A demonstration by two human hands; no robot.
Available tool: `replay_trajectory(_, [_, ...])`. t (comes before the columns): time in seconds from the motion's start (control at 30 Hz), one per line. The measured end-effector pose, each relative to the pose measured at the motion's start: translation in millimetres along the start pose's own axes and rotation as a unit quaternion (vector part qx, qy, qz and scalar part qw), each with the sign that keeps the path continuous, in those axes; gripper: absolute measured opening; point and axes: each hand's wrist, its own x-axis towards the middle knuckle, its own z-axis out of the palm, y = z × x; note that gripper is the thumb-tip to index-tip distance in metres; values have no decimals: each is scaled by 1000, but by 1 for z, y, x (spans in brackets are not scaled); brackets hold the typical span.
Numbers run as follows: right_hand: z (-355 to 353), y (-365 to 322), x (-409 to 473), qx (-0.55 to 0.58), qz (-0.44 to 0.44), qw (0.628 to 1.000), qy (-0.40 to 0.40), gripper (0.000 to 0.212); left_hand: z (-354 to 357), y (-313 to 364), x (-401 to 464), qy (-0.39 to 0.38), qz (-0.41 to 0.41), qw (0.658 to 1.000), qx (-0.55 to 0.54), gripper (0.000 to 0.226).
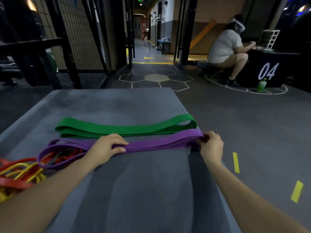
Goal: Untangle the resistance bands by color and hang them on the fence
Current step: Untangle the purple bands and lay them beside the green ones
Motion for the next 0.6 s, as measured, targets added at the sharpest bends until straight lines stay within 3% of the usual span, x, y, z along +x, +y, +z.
replay_trajectory(0.1, [-4,-15,-22,-53,-90,994,43,47,5,1,-2,20,-19,1000,-7,27])
replay_trajectory(0.17, [2,-36,-48,-43,-197,977,66,50,5,3,-2,26,-25,999,-10,27])
replay_trajectory(0.27, [38,-78,-85,-5,-286,957,-54,40,4,7,-3,34,-30,999,-9,28])
replay_trajectory(0.4, [101,-118,-110,69,-202,963,-167,29,2,8,-3,30,-35,999,-2,28])
replay_trajectory(0.5, [122,-112,-119,74,-169,972,-144,23,1,7,-2,29,-48,998,-7,31])
replay_trajectory(0.6, [125,-104,-120,72,-205,968,-124,19,-8,4,0,-39,-46,998,19,40])
